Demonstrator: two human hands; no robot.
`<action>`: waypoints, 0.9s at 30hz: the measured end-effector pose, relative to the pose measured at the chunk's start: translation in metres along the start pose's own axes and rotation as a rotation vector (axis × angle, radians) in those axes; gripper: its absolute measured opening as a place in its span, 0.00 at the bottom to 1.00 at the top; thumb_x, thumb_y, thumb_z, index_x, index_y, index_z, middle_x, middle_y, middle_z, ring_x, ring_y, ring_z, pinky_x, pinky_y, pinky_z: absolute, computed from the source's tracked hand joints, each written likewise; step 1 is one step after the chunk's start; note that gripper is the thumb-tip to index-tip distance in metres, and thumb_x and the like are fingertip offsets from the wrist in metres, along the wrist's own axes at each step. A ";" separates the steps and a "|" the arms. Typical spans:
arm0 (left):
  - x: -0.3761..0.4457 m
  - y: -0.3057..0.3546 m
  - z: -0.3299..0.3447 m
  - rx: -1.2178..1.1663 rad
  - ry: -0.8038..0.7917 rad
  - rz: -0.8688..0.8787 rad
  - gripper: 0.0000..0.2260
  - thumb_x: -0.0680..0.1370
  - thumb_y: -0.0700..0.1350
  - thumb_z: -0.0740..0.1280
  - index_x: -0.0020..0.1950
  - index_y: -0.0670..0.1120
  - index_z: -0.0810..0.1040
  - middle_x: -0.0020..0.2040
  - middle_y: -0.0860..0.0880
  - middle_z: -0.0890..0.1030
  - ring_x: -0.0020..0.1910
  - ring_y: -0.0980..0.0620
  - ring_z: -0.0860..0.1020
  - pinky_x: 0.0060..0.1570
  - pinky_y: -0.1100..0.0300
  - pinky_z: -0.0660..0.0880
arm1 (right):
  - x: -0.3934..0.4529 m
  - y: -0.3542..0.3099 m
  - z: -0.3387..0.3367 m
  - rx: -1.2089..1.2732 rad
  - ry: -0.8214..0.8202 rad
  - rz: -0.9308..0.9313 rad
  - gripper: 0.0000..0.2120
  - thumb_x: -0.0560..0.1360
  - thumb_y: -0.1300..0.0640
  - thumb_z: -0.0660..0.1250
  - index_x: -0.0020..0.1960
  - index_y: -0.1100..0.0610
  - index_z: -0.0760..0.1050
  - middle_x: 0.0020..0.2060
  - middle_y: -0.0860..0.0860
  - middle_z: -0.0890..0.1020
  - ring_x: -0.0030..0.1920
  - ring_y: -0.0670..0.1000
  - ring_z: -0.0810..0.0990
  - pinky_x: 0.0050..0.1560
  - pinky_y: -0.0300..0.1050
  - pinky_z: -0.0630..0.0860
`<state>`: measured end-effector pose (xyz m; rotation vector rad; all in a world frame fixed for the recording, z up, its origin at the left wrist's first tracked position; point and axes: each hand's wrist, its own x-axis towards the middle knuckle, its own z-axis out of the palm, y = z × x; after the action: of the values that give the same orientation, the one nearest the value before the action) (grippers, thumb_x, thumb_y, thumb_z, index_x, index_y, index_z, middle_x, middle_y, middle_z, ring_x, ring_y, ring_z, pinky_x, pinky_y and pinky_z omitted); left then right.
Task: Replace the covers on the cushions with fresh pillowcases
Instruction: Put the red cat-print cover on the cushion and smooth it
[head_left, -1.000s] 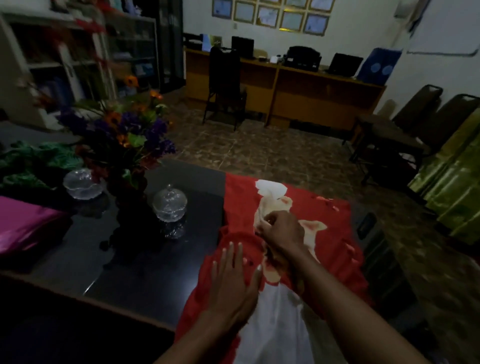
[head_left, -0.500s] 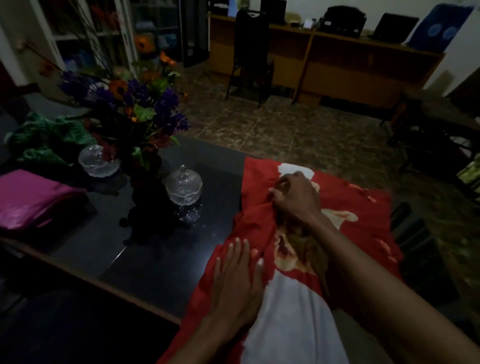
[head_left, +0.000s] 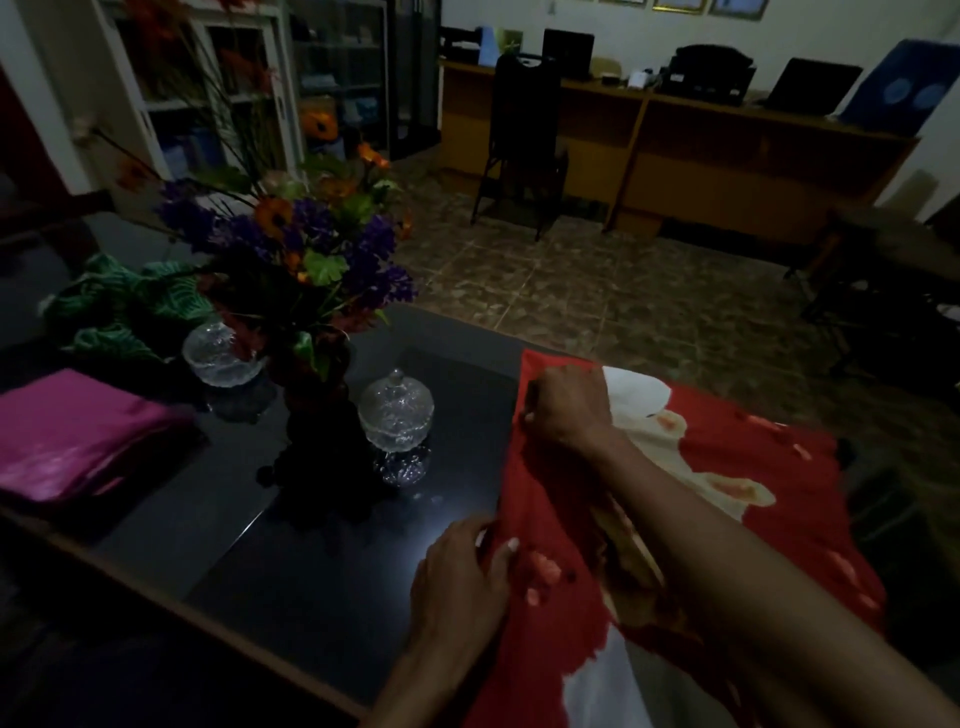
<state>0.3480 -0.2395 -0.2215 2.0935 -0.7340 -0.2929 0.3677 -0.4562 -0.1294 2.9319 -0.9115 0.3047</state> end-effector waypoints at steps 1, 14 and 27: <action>0.003 -0.002 0.001 -0.010 0.030 0.002 0.10 0.77 0.55 0.70 0.57 0.54 0.81 0.53 0.56 0.83 0.54 0.57 0.80 0.56 0.55 0.77 | 0.005 -0.001 0.002 0.032 0.055 0.029 0.05 0.71 0.51 0.72 0.41 0.53 0.84 0.39 0.52 0.84 0.44 0.55 0.82 0.51 0.50 0.76; -0.015 0.015 0.015 -0.018 -0.184 -0.017 0.29 0.82 0.63 0.54 0.80 0.51 0.61 0.79 0.54 0.63 0.78 0.54 0.58 0.78 0.55 0.54 | -0.006 0.019 0.002 0.233 0.048 0.269 0.12 0.76 0.43 0.69 0.46 0.51 0.85 0.45 0.51 0.86 0.45 0.54 0.82 0.50 0.50 0.75; 0.018 0.033 0.025 0.050 -0.197 0.000 0.29 0.84 0.60 0.53 0.82 0.50 0.52 0.82 0.51 0.52 0.81 0.54 0.48 0.77 0.59 0.44 | 0.021 0.021 0.019 0.022 -0.091 0.299 0.08 0.77 0.52 0.69 0.49 0.57 0.80 0.48 0.55 0.83 0.49 0.58 0.82 0.49 0.49 0.76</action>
<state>0.3374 -0.2816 -0.2087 2.1323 -0.8645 -0.4906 0.3762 -0.4877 -0.1437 2.8440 -1.3708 0.1964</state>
